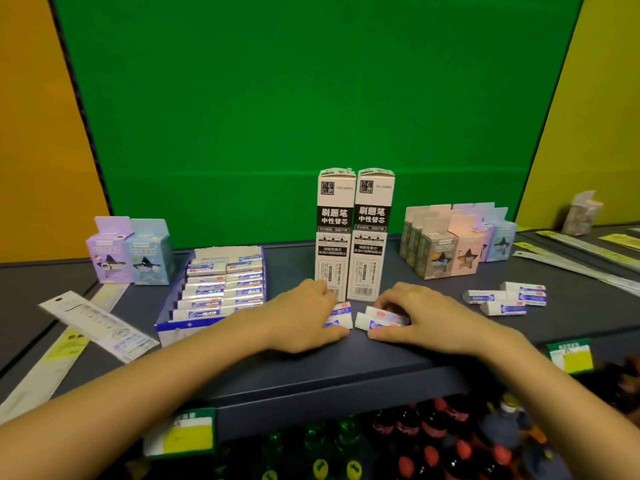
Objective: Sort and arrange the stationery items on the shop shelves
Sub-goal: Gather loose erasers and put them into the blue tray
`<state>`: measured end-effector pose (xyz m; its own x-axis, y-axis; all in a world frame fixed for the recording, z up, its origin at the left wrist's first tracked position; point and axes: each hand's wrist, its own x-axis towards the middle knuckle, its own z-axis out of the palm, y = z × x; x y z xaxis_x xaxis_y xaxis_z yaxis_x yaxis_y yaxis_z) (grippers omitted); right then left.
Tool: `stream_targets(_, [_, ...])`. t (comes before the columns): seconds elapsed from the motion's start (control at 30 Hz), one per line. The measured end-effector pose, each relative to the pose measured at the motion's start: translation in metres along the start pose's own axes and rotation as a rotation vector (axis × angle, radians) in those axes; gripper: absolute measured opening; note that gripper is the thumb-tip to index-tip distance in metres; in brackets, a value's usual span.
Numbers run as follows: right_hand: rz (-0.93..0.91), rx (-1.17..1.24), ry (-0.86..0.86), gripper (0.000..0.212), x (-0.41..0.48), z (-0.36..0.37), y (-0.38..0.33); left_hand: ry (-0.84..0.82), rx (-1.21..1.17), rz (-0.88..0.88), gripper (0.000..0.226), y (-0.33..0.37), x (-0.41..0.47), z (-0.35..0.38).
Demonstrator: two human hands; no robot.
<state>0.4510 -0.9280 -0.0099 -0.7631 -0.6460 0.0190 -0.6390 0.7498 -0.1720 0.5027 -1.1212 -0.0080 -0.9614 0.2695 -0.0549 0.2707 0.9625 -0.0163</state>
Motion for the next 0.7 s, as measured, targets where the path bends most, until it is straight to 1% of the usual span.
stream_targets(0.07, [-0.008, 0.051, -0.052, 0.045, 0.003, -0.002, 0.000, -0.037, -0.075, -0.030, 0.047, 0.001, 0.001, -0.003])
stream_targets(0.17, [-0.041, 0.059, -0.138, 0.043, 0.007, -0.005, -0.001, -0.094, -0.259, -0.081, 0.040, 0.002, -0.001, -0.010])
stream_targets(0.23, [-0.067, 0.074, -0.173, 0.039, 0.009, -0.007, -0.003, -0.112, -0.338, -0.109, 0.032, 0.003, -0.002, -0.013])
stream_targets(0.4, [-0.109, 0.036, -0.200, 0.027, 0.009, -0.008, -0.006, -0.139, -0.290, -0.153, 0.029, 0.005, -0.006, -0.010])
stream_targets(0.5, [-0.141, 0.005, -0.188, 0.026, 0.008, -0.007, -0.007, -0.140, -0.287, -0.177, 0.029, 0.004, -0.010, -0.010])
stream_targets(0.57, [-0.175, -0.018, -0.166, 0.026, 0.008, -0.008, -0.008, -0.118, -0.292, -0.186, 0.028, 0.003, -0.014, -0.010])
stream_targets(0.7, [-0.210, -0.019, -0.115, 0.025, 0.006, -0.009, -0.009, -0.048, -0.242, -0.150, 0.026, 0.008, -0.019, -0.007])
